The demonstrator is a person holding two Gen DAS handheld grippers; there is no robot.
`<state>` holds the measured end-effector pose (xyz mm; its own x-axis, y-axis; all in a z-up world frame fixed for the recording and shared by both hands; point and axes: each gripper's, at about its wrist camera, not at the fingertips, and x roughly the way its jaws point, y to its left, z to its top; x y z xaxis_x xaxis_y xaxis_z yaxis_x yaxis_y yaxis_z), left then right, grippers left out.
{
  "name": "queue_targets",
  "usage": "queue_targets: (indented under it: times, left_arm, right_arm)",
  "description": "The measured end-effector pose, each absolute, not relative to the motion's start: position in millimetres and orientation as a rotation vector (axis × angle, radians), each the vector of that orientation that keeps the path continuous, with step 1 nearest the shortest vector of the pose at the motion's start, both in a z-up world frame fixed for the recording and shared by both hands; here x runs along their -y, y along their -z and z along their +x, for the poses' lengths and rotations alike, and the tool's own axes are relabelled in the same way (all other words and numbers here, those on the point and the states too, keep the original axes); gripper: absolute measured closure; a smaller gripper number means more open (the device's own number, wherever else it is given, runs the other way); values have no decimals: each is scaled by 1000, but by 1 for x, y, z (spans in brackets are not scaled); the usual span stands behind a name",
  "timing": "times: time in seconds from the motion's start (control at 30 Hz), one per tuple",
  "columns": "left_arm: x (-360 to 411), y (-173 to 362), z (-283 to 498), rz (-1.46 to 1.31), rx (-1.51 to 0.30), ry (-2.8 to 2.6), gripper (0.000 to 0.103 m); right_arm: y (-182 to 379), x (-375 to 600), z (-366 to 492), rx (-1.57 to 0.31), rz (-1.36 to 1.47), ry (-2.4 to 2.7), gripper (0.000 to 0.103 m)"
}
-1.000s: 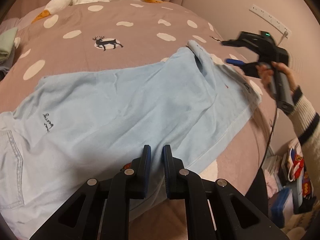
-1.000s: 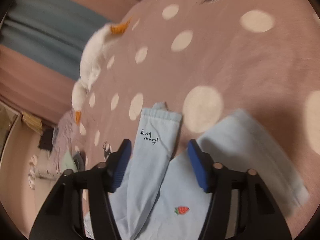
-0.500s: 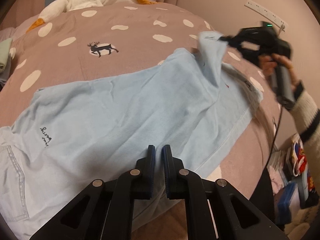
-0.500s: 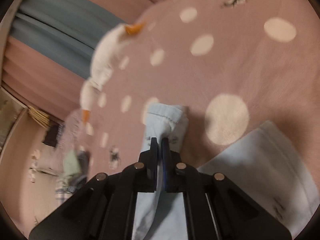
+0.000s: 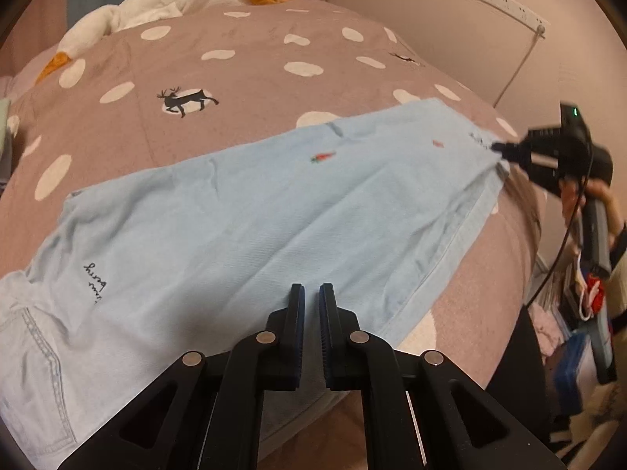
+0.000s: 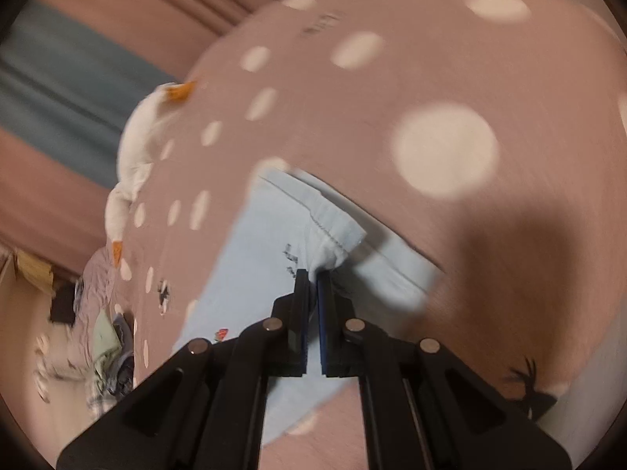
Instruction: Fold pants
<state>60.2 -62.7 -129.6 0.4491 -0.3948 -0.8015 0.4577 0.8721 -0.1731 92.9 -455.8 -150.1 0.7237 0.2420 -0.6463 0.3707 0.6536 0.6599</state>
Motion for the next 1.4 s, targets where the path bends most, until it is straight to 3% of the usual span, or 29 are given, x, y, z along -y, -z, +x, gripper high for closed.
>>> queue_targets:
  times: [0.23,0.33,0.4,0.43,0.47,0.6,0.73,0.93,1.0,1.03,1.13,1.4]
  left_arm:
    - [59,121,60,49,-966,561,97]
    - [51,119,56,-13,-982,579,97]
    - [43,116,51,-77,-976,585,97]
    - [39,115,50,-105,-969,574,97]
    - [36,114,50,-120,-965,564,97]
    - [22,116,54,-194,-963,498,97]
    - [12,121,54,-240,-968,461,97]
    - [9,128,55,-256,-986,451,97]
    - [9,128,55,-263,-985,454,97]
    - [9,128,55,-263,-983,455,97]
    - [9,129,55,-255,-985,459,97]
    - [8,123,56,-215,-984,439,97]
  right_arm:
    - [129,470,72,-686,926,64,99]
    - [130,468,71,-735,877,56,94]
    - [134,449,68,-786,853,-52,84]
    - [136,437,68,-812,843,-92,64]
    - [140,420,67,-850,832,-152,58]
    - [150,363,66,-914,837,-329,59]
    - [165,321,74,-984,812,-385,67]
    - [179,314,78,-944,904,-307,70]
    - [180,315,75,-926,921,-287,76]
    - [178,314,73,-914,913,-280,88]
    - [176,313,70,-885,901,-292,96]
    - [152,317,52,-887,921,-297,98]
